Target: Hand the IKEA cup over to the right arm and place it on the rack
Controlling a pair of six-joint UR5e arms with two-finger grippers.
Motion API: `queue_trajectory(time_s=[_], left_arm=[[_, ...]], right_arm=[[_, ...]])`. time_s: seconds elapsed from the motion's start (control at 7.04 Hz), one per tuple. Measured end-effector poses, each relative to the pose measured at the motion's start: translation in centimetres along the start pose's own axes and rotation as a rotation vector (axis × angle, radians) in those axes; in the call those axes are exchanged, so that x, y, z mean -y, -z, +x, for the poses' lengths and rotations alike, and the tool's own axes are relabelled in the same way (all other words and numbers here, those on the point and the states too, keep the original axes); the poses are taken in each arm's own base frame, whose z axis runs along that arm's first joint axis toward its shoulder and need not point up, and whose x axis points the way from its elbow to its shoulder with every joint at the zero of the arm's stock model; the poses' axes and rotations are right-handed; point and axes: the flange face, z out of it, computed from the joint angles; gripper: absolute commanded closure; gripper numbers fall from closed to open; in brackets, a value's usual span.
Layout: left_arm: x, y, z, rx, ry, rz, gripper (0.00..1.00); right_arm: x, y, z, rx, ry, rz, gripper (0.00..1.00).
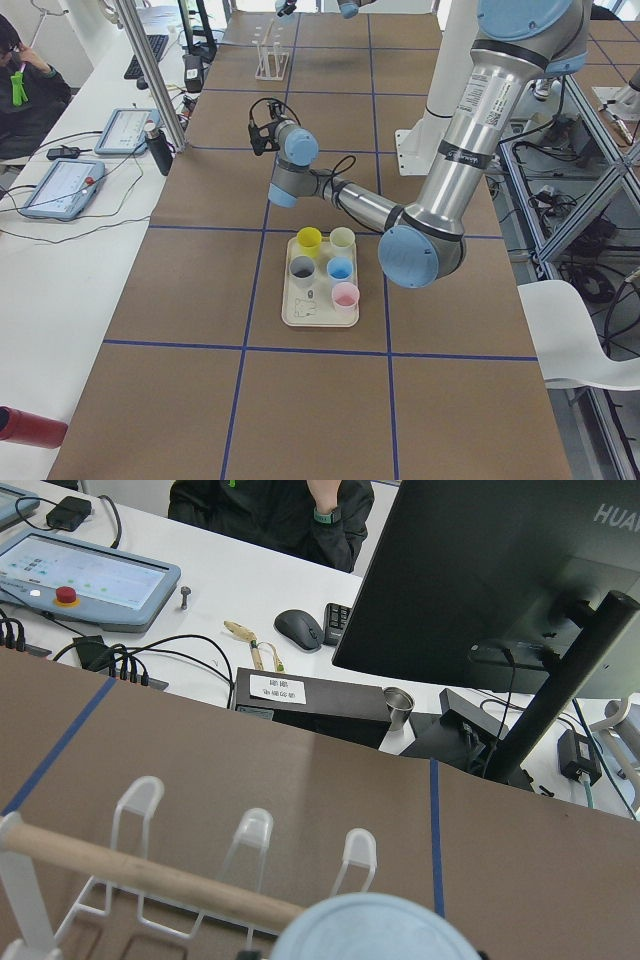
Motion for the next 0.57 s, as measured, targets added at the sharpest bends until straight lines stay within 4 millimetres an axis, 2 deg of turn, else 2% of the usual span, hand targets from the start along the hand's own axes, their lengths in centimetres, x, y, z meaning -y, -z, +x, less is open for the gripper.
queue_trajectory(time_s=[0.28, 0.57], left_arm=[[0.1, 0.0, -0.3, 0.004, 0.003, 0.004, 0.0], [0.1, -0.1, -0.4, 0.005, 0.004, 0.004, 0.0]], right_arm=[[-0.1, -0.4, -0.4, 0.005, 0.007, -0.005, 1.0], [1.1, -1.4, -1.0, 0.007, 0.011, 0.008, 1.0]])
